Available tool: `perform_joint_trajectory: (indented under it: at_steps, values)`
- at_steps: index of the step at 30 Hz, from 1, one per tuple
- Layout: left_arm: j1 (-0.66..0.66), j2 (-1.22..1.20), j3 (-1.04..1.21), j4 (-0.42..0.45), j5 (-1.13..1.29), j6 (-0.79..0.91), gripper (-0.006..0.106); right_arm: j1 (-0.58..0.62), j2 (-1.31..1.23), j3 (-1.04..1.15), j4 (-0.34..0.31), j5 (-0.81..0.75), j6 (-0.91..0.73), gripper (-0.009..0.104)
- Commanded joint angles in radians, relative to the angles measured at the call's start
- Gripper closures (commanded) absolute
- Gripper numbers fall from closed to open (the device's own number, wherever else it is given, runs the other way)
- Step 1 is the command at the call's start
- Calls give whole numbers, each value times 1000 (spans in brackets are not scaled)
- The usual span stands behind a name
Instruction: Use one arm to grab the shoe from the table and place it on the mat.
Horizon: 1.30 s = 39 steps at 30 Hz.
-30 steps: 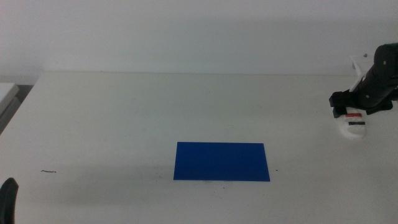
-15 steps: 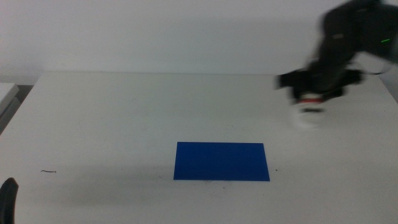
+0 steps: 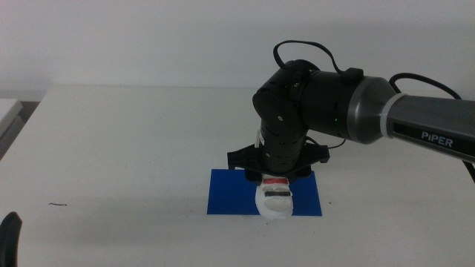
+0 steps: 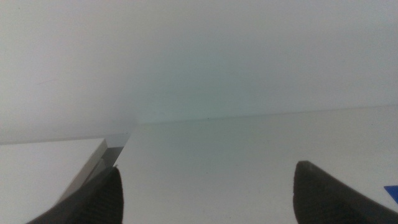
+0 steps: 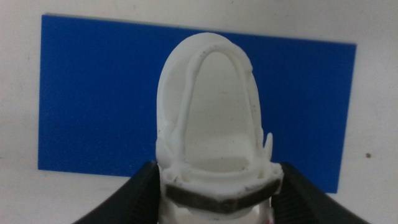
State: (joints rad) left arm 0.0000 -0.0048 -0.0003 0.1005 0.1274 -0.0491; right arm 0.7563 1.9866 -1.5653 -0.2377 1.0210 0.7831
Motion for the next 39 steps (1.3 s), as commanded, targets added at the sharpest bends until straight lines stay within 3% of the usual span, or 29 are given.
perform_joint_trajectory:
  at_steps: [1,7,9,13,15,18,24,32,39]
  values:
    - [0,5,0,-4,-12,-1,7,2,-6,-1,2,-1,6,87]
    - [0,5,0,-4,-12,-1,7,2,-6,-1,2,-26,6,87]
    - [0,5,0,-4,-12,-1,7,2,-6,-1,2,-35,115,87]
    - [0,5,0,-4,-12,-1,7,2,-6,-1,-13,-47,665,87]
    - [0,5,0,-4,-12,-1,7,2,-6,-1,-5,-26,1028,87]
    - [0,5,0,-4,-12,-1,7,2,-2,-1,-12,64,1358,87]
    - [0,5,0,-4,-12,-1,7,-29,19,-19,122,71,1358,87]
    - [0,5,0,-4,-12,-1,7,-71,45,-35,182,29,1358,87]
    - [0,5,0,-4,-12,-1,7,-92,70,-62,179,-16,1358,87]
